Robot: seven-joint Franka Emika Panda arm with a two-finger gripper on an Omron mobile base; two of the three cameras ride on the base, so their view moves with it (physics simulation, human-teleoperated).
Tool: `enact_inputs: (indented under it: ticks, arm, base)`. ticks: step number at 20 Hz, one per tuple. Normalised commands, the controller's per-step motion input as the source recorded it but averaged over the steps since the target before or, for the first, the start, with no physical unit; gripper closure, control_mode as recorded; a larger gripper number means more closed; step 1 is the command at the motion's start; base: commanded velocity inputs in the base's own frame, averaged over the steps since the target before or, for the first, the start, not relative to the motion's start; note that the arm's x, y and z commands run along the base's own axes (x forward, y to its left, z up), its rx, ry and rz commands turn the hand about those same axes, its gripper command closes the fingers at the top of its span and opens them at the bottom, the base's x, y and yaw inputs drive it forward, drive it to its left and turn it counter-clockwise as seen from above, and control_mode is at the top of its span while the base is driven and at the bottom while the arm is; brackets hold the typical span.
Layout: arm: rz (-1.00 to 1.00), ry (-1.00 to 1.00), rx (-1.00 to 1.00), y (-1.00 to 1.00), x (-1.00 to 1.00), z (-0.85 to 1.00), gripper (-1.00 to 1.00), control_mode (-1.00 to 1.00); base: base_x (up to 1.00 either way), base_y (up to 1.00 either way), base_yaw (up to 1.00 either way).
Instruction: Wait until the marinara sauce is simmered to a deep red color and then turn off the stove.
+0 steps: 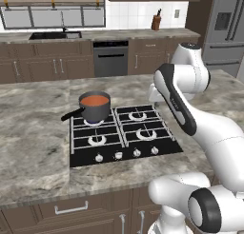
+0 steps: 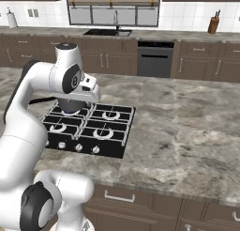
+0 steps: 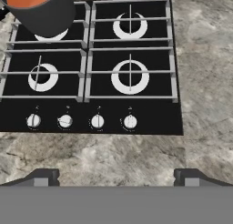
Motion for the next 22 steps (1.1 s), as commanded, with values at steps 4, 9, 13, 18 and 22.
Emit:
enact_inputs:
  ticks: [4, 9, 13, 18, 22]
  arm:
    - [0.00, 0.00, 0.00, 0.00, 0.00, 0.00, -1.00, -1.00]
    - [0.00, 0.00, 0.00, 0.00, 0.00, 0.00, -1.00, -1.00]
    - [0.00, 0.00, 0.00, 0.00, 0.00, 0.00, -1.00, -1.00]
    - [0.00, 0.00, 0.00, 0.00, 0.00, 0.00, -1.00, -1.00]
    - [0.00, 0.00, 0.00, 0.00, 0.00, 0.00, -1.00, -1.00]
  base:
    - [0.00, 0.00, 0.00]
    - [0.00, 0.00, 0.00]
    - [0.00, 0.00, 0.00]
    - [0.00, 0.00, 0.00]
    - [0.00, 0.00, 0.00]
